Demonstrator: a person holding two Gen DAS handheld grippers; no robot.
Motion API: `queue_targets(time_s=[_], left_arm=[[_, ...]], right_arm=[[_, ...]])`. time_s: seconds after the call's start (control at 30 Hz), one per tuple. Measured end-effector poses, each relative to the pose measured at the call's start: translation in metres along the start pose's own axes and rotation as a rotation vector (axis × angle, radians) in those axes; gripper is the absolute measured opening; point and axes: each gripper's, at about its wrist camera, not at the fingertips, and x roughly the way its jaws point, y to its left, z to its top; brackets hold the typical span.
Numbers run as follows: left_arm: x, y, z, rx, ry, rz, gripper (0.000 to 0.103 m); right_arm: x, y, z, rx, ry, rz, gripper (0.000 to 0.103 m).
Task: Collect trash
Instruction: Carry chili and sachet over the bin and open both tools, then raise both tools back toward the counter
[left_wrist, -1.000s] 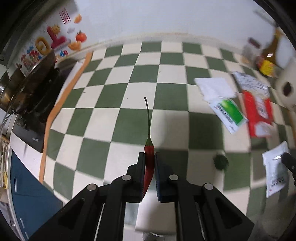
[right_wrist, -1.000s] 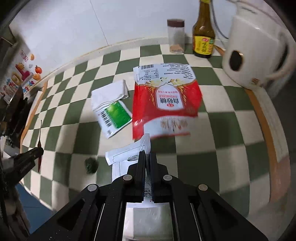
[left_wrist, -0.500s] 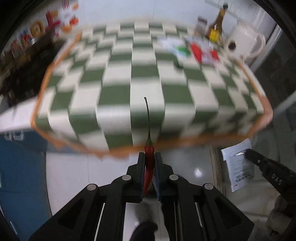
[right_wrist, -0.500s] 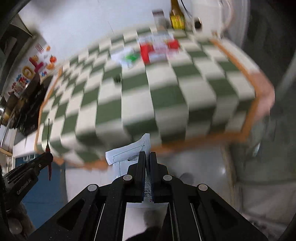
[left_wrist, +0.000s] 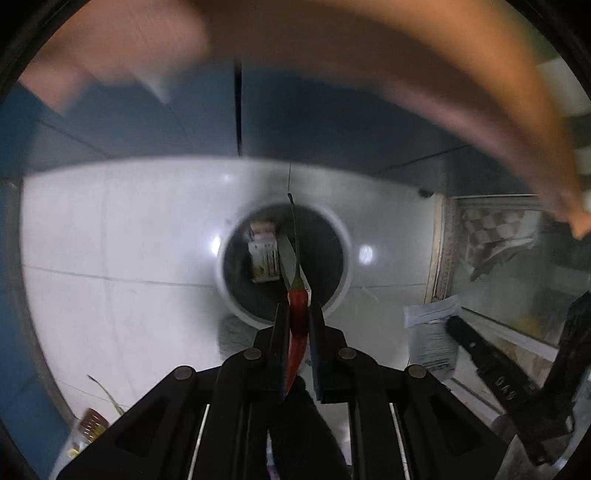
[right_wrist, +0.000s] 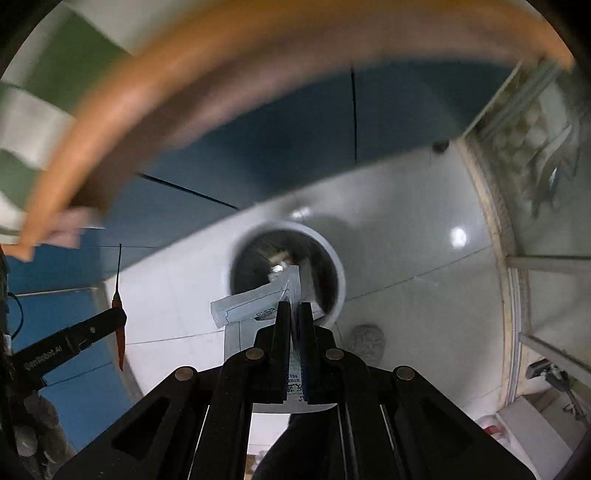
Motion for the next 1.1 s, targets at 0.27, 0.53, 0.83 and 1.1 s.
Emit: queue_targets(time_s=[0.27,0.53,0.83,1.1], left_arm=[[0.132,0.010,0.013,-0.002,0.104,0.022,0.007],[0.126,0.032,0.004,0.009,0.083,0.097,0.032],[0.065,0.037,-0.018,0.064,-0.063,0.279,0.102],[-0.010,0.030,-0.060,0.057,-0.099,0.307,0.102]], right_arm=[[0.143,-0.028,-0.001,0.020,0.081,-0.014,0.004],[0.185,-0.022,0.006,0.013,0.151,-0.034,0.019],[0.133,0.003,-0.001,-0.093,0.092,-0.146,0.103],[0.047,0.026,-0.024,-0.142,0.057,-0.170,0.103]])
